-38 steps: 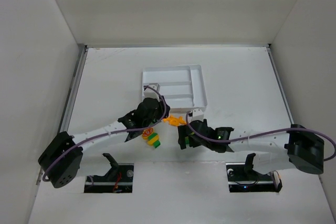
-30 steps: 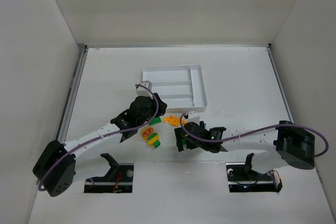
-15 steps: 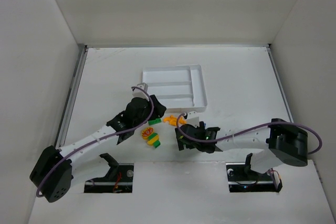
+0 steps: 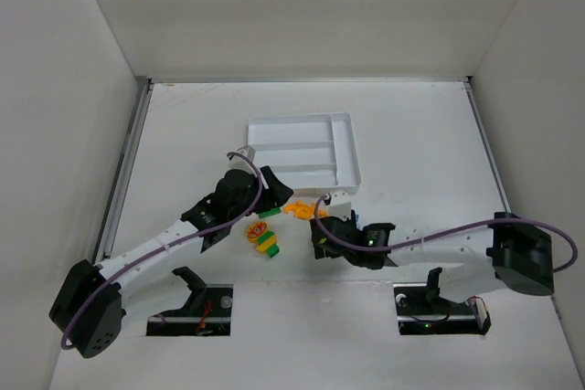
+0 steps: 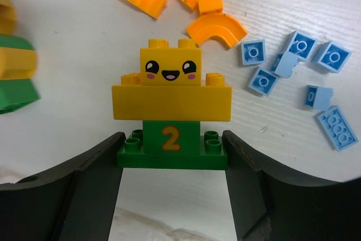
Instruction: Sort the legos into containers by color
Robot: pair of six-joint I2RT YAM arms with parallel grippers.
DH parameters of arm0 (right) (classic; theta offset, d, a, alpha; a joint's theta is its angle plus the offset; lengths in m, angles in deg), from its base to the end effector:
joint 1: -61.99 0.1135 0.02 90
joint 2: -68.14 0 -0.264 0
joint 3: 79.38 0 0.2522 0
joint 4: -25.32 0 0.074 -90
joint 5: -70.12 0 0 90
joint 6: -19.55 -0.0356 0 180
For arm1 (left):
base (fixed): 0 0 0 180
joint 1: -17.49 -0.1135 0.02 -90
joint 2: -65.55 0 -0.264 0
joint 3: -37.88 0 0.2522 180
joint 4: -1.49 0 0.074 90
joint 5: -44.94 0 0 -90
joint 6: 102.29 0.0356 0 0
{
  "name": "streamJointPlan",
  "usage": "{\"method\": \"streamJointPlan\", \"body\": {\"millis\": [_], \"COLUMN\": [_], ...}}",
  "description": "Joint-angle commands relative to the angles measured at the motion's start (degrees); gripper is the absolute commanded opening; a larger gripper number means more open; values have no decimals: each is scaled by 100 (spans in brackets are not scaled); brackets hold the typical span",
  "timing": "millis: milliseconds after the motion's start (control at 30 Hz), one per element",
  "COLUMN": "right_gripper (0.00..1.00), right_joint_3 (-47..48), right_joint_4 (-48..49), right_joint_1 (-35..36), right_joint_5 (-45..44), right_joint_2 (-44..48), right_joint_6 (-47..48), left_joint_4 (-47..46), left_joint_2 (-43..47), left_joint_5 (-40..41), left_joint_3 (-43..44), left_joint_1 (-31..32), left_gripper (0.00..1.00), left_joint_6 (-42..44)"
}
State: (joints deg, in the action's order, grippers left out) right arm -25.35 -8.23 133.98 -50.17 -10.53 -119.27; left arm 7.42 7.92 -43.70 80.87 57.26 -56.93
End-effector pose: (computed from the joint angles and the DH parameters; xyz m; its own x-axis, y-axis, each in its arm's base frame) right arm 0.0952 0.2347 0.1782 -0.7292 -0.1409 -0.6697 -0.2888 0.9505 0.1145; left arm 0.1737 -0.1435 0.2342 -0.6295 -0.3900 -0.6720 0.2531 0.7148 -0.6519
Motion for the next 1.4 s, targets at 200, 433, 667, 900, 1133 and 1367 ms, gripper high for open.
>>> {"method": "streamJointPlan", "body": {"millis": [200, 433, 667, 900, 1133, 1367], "right_gripper": [56, 56, 56, 56, 56, 55], "right_joint_3": [-300, -433, -231, -160, -151, -186], "right_joint_4": [1404, 2418, 2682, 2744, 2744, 2744], "right_joint_1": [-293, -901, -980, -1015, -1068, -1165], "right_joint_5": [485, 1876, 2237, 2246, 2281, 2307], "right_joint_2": [1599, 1768, 1390, 1267, 1197, 1214], "right_joint_6": [1505, 1893, 2060, 2113, 2192, 2210], "left_joint_4": [-385, -754, -763, -754, -833, -983], "left_joint_2": [322, 735, 551, 261, 15, -126], "left_joint_5": [-1129, -1612, -2026, -2053, -2044, -2044], "left_joint_3": [48, -155, -164, -207, -173, -164], "left_joint_1": [-184, -255, -211, -185, -62, 18], "left_gripper": [62, 68, 69, 64, 58, 43], "left_joint_6": [-729, -1152, -1301, -1301, -1240, -1248]}}
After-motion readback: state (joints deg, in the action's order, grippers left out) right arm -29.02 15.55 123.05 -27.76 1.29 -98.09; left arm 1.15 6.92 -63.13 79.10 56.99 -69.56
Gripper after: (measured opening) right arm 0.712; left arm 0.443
